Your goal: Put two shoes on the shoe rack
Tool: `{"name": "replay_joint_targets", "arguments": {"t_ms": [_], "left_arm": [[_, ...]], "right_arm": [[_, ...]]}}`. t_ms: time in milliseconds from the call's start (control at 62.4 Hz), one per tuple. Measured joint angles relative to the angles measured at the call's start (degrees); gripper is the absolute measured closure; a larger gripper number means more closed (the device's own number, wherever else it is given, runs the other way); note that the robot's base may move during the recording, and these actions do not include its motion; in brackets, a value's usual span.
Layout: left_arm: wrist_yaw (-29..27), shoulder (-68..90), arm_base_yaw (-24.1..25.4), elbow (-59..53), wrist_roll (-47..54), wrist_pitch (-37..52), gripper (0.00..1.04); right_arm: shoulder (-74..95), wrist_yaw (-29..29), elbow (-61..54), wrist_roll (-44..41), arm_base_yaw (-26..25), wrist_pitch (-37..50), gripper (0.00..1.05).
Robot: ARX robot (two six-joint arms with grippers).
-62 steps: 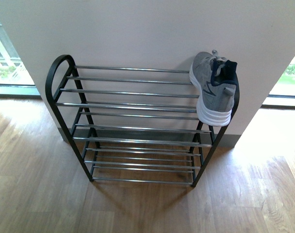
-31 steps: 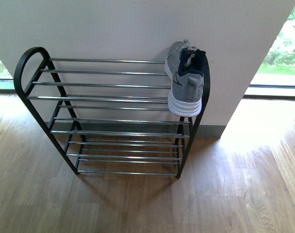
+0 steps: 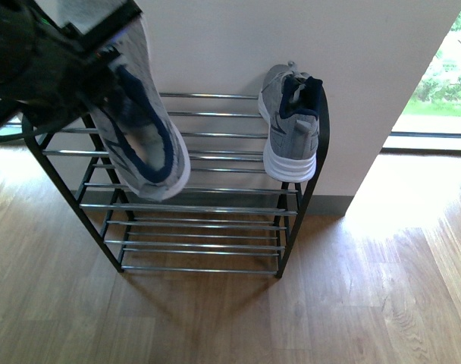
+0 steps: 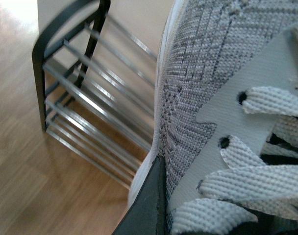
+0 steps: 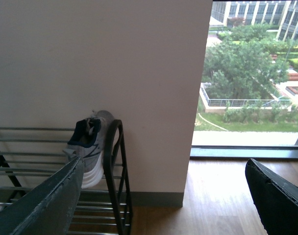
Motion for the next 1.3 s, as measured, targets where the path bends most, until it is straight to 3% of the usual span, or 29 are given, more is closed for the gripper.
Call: {"name": "replay_joint_targets", "arguments": {"t_ms": [288,625,1298], "left_arm": [[7.89,17.94,-0.42,26.01,2.56,-13.68,1.03],[15.52,33.29,-1.77,45.33,7.21,-25.42,1.03],[17.44,53.81,-1.53,81.9,11.54,-42.91,1.03]], "right_arm": [[0.0,0.0,0.0,0.0,0.0,0.0,0.09],[0.0,0.0,0.0,0.0,0.0,0.0,0.09],[0.0,0.0,0.0,0.0,0.0,0.0,0.09]]}}
